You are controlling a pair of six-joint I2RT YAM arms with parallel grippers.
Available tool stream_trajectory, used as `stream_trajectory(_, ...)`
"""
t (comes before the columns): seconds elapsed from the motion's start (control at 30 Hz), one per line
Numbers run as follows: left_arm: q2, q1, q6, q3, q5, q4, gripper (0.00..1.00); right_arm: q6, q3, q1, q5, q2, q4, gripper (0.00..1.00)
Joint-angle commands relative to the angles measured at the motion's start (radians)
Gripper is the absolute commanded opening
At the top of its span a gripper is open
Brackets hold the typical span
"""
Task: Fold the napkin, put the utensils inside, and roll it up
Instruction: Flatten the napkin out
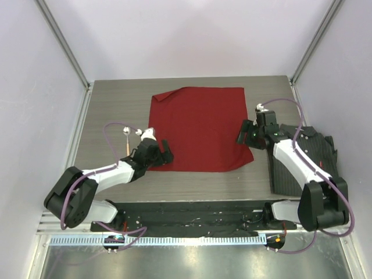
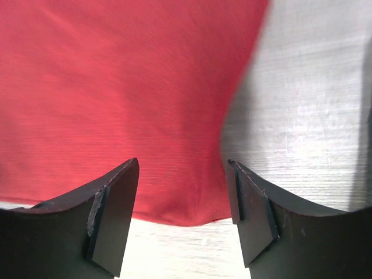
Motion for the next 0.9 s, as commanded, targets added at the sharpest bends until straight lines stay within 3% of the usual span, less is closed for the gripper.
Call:
stream_trajectory(0.0,-0.024,0.018,-0.015,-0.057,-0.015,-0.015,0.88,0.024,0.092,-0.004,-0.012,-0.098,-0.088,0.69)
stream_trajectory(0.23,-0.098,0.02,0.011,0.01,-0.034,-0.108,0.88,0.035,0.141,-0.002,0.124,-0.134,-0.165,0.7)
stream_trajectory(0.43,-0.029,0.076,0.063,0.246,-0.058,-0.171,0.91,0.038,0.102,-0.004,0.088,-0.11,-0.118,0.7)
stream_trajectory(0.87,0.679,0.221,0.099,1.007,0.074,-0.239,0.91,0.041,0.009,-0.002,-0.032,-0.084,0.011,0.7)
